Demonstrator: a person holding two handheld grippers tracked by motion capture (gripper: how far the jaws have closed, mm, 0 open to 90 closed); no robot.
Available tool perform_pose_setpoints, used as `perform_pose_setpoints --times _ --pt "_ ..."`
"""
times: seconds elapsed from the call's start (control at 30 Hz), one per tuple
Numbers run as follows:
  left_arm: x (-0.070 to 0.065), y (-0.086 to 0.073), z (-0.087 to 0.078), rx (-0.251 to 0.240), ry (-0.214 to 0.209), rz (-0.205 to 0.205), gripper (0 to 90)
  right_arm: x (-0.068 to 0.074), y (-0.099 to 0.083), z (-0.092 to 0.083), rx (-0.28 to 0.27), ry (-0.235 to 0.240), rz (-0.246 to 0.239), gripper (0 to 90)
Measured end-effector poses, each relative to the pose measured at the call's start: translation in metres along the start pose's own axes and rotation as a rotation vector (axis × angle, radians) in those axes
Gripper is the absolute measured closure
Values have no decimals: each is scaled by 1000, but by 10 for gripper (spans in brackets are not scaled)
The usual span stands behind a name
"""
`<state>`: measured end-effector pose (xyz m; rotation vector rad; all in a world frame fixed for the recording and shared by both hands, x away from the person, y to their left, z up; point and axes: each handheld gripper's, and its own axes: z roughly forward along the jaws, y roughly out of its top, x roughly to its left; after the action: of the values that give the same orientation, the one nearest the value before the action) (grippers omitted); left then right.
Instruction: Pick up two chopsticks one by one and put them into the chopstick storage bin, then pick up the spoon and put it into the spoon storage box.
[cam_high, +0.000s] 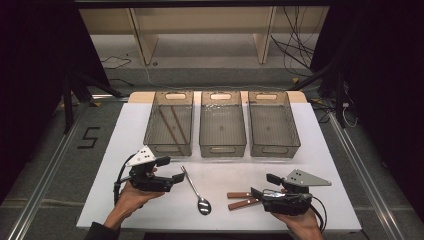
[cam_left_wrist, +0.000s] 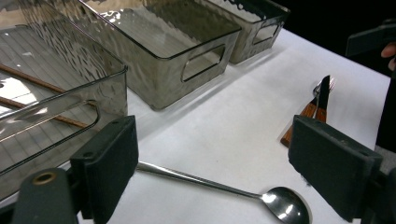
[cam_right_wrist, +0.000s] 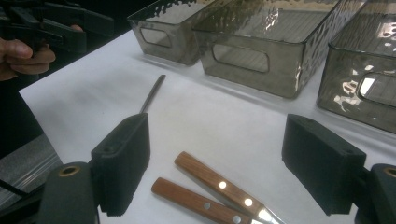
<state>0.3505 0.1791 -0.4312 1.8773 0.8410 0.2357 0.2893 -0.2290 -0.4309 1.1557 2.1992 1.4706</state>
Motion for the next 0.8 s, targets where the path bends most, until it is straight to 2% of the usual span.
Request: perform_pose_setpoints --times 0.23,0.43,0.5,0.67,0.8 --pt "3 10 12 64 12 24 154 -1 -3 -3 -12 -11 9 233" --pt "3 18 29 134 32 77 200 -2 -4 -5 -13 -14 8 233" --pt "3 19 34 145 29 93 274 -3 -5 -5 -16 -12 8 233" --pt "5 20 47 176 48 129 586 -2 -6 -5 -8 -13 10 235" --pt "5 17 60 227 44 154 753 -1 -6 -5 -9 -11 4 235"
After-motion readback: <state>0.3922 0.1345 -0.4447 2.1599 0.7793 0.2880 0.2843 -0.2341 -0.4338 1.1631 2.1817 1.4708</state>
